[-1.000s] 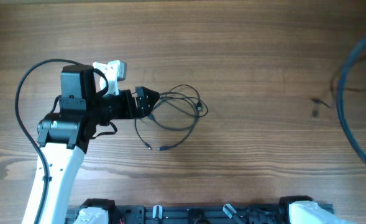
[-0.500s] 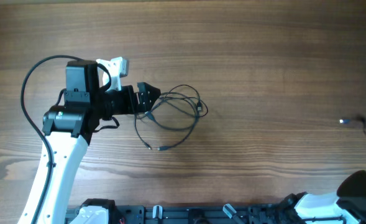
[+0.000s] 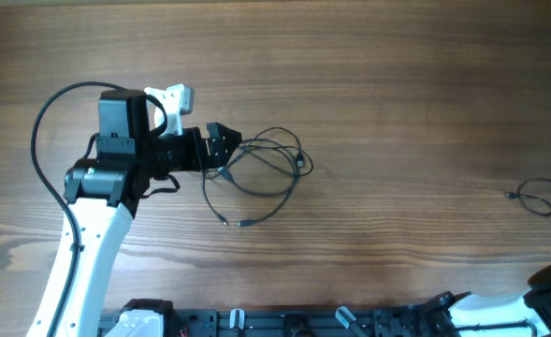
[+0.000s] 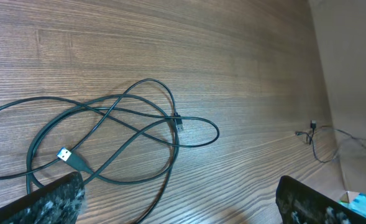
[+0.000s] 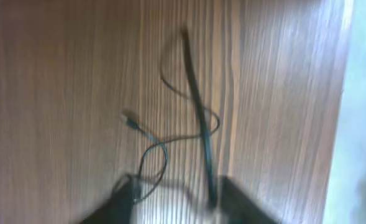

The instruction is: Untangle cables

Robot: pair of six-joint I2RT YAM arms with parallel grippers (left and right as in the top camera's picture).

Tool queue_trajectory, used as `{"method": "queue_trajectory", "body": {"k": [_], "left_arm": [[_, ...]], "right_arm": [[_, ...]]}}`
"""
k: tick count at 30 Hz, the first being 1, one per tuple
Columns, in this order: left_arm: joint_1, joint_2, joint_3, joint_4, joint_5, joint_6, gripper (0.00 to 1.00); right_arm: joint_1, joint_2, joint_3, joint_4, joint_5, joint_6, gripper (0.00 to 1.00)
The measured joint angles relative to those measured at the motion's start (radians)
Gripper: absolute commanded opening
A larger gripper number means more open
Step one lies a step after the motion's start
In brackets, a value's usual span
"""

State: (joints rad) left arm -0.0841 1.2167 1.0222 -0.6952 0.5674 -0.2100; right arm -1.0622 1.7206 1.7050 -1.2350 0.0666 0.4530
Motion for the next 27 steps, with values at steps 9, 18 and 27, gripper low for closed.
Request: {"method": "queue_trajectory", "body": {"k": [9,18,27], "left_arm": [[0.0,0.0,0.0,0.0,0.0,0.0,1.0],[0.0,0.0,0.0,0.012,0.0,0.0,1.0],[0.0,0.001,0.0,-0.001,-0.023,0.0,1.0]], "right_arm": [[0.037,-0.043,-0.018,-0.031,-0.149,-0.122,1.0],[0.423,-0.39,-0.022,0.021,-0.206,-0.267,1.0],[0.856,-0.325,-0.076,0.06,-0.381,-0.388,1.0]]}}
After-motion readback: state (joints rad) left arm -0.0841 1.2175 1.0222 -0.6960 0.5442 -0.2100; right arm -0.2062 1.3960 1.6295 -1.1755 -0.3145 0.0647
